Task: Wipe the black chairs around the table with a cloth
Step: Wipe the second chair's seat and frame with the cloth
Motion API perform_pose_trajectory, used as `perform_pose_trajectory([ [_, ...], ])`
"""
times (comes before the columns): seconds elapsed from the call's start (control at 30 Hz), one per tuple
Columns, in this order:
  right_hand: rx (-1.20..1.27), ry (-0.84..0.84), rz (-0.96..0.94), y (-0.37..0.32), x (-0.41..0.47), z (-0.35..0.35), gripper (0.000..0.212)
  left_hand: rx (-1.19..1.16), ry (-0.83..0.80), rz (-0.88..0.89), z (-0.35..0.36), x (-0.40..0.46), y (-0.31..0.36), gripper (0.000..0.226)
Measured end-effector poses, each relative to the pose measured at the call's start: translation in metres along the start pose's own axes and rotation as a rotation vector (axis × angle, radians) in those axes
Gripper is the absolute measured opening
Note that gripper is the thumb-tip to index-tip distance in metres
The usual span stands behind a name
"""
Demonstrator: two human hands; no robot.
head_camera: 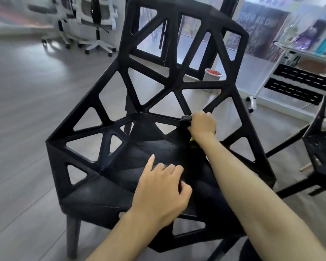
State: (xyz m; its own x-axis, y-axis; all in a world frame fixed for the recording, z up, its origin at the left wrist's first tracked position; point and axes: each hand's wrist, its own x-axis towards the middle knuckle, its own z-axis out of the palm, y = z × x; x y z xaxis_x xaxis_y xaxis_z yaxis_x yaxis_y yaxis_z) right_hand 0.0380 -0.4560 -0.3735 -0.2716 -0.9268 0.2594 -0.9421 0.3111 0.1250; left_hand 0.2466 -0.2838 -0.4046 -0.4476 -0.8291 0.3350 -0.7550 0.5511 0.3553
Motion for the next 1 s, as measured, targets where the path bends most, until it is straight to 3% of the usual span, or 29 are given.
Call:
perform_pose_trajectory([
  [0.33,-0.274,0.003,-0.031,0.06,-0.086,-0.038,0.018,0.024,-0.059,0.005,-0.001,-0.006,0.001,0.056],
  [0.6,-0.265,0.045,0.037,0.11,-0.169,-0.067,0.03,-0.016,-0.098,0.105,-0.003,-0.002,-0.015,0.071],
  [0.77,-0.111,-0.031,0.204,0.125,-0.191,-0.085,0.04,-0.005,-0.083,0.103,0.0,-0.005,-0.013,0.073],
  [0.9,0.065,0.055,0.295,0.132,-0.194,-0.083,0.058,-0.018,-0.051,0.079,0.003,-0.008,-0.009,0.07],
  [1.0,0.182,0.055,0.336,0.12,-0.182,-0.08,0.055,-0.042,-0.094,0.055,-0.002,-0.006,-0.009,0.075],
])
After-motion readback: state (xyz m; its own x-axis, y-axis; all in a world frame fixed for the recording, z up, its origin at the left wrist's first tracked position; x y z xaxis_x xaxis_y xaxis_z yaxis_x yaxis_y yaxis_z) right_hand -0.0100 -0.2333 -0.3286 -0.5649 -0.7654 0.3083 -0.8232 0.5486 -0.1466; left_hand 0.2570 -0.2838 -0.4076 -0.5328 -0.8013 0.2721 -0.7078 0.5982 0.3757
